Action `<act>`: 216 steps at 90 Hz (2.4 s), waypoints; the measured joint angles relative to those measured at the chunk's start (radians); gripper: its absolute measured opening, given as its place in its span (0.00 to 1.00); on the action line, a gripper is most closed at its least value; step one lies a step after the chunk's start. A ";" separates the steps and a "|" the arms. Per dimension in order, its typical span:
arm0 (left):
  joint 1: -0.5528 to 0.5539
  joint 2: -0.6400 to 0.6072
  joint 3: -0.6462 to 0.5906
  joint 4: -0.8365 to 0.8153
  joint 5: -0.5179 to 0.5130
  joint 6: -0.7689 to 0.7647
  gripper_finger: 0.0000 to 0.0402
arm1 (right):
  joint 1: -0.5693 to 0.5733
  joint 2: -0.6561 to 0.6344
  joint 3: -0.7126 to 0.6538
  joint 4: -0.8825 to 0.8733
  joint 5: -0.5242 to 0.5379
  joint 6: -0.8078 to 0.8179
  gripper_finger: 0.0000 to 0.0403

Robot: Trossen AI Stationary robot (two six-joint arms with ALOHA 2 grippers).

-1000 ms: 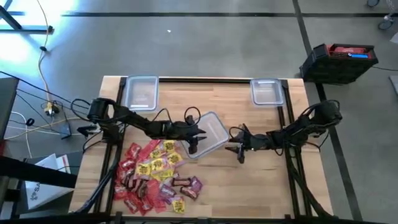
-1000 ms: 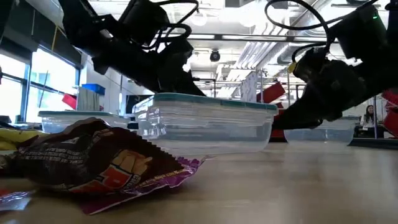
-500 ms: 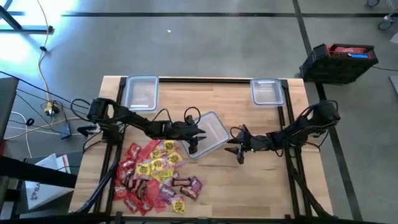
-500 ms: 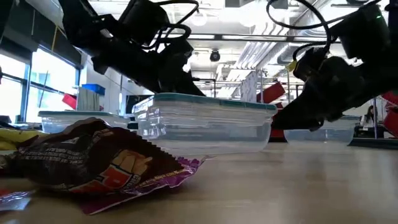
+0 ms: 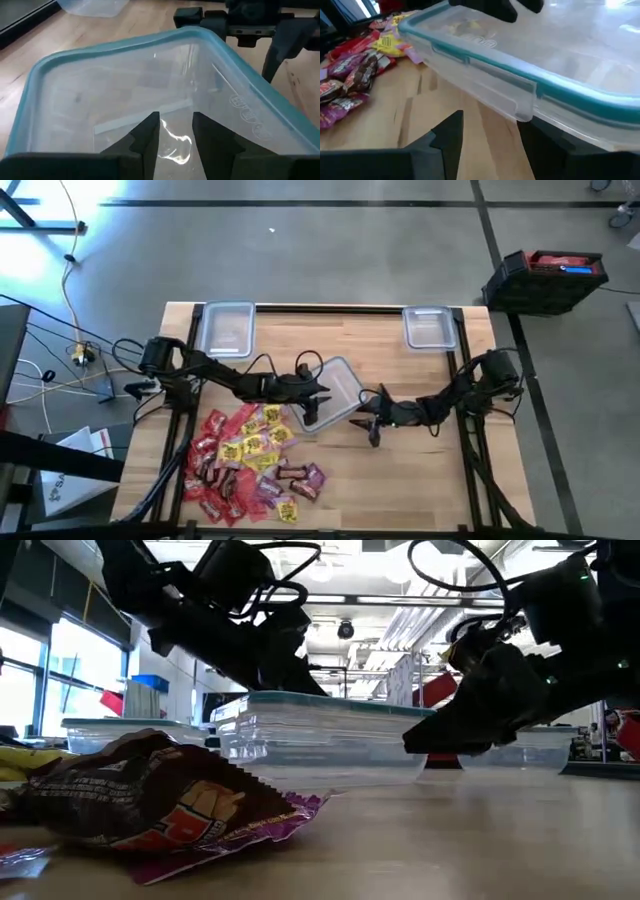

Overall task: Sort candy
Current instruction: Open the transparent bin

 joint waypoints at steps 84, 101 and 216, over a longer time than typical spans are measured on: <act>-0.001 -0.026 -0.001 -0.018 0.012 0.037 0.26 | 0.000 -0.060 -0.003 0.013 -0.239 0.014 0.40; 0.000 -0.169 -0.009 -0.093 0.043 0.053 0.26 | 0.001 -0.289 0.022 -0.427 -0.248 0.025 0.40; -0.214 -0.425 -0.139 -0.639 -0.055 -0.330 0.26 | -0.241 -0.054 0.490 -0.709 -0.180 -0.259 0.40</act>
